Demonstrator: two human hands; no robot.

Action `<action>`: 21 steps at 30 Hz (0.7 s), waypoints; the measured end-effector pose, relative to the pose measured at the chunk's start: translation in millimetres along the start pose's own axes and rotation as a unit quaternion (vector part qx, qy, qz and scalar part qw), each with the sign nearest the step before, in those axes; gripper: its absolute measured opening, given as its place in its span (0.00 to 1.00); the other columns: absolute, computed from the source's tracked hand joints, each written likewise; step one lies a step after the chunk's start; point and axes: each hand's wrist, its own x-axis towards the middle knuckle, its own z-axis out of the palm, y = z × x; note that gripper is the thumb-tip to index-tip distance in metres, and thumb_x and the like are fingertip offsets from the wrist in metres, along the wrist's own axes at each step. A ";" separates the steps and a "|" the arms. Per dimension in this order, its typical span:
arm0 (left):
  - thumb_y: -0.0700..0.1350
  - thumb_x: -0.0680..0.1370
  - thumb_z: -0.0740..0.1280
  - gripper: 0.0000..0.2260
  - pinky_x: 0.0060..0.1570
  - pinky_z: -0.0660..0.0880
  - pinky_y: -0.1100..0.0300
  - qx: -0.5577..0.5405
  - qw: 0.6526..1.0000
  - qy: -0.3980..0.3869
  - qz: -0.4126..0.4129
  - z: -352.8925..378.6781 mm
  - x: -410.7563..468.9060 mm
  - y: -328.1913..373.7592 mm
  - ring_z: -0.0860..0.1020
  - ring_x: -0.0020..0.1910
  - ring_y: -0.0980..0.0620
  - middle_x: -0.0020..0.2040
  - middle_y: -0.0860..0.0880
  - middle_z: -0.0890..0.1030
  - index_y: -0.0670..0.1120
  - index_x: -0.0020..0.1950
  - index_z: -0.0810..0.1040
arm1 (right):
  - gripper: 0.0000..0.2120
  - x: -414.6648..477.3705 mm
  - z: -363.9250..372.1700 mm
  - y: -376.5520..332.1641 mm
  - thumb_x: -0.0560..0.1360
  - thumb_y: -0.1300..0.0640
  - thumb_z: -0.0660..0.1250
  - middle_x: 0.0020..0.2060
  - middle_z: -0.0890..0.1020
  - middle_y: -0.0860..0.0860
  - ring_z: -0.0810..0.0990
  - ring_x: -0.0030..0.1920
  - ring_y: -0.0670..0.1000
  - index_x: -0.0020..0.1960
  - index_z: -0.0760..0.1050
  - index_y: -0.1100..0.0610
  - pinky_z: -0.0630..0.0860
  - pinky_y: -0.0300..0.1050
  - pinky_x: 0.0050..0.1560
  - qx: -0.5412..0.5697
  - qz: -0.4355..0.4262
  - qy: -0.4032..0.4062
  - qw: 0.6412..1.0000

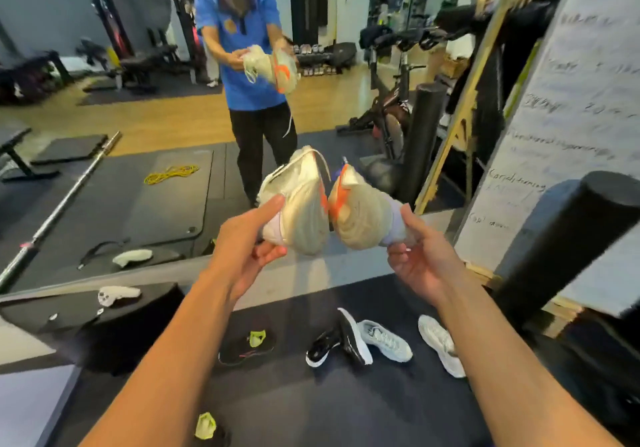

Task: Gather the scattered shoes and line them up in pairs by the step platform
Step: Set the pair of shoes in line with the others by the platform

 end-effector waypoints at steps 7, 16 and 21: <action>0.58 0.68 0.72 0.19 0.26 0.72 0.59 0.481 0.841 -0.036 0.247 98.8 -31.5 76.2 0.75 0.26 0.53 0.27 0.48 0.77 0.43 0.32 0.74 | 0.06 -110.1 10.2 -84.8 0.71 0.48 0.71 0.31 0.77 0.49 0.73 0.31 0.49 0.41 0.79 0.50 0.70 0.44 0.31 -0.421 -0.255 0.137 0.860; 0.48 0.76 0.64 0.12 0.49 0.73 0.53 0.688 0.434 -0.211 0.543 285.4 -170.2 25.3 0.78 0.56 0.44 0.57 0.46 0.78 0.47 0.58 0.75 | 0.12 -250.3 -46.3 -124.5 0.73 0.53 0.65 0.53 0.80 0.56 0.78 0.54 0.60 0.55 0.76 0.55 0.72 0.48 0.45 -0.801 -0.189 0.316 0.472; 0.63 0.69 0.69 0.21 0.42 0.72 0.53 0.620 0.423 -0.365 0.552 380.7 -281.9 -26.1 0.79 0.50 0.41 0.48 0.44 0.80 0.46 0.48 0.76 | 0.09 -403.3 -143.0 -132.6 0.71 0.49 0.67 0.50 0.80 0.58 0.78 0.52 0.61 0.47 0.75 0.54 0.68 0.46 0.42 -0.735 -0.132 0.387 0.542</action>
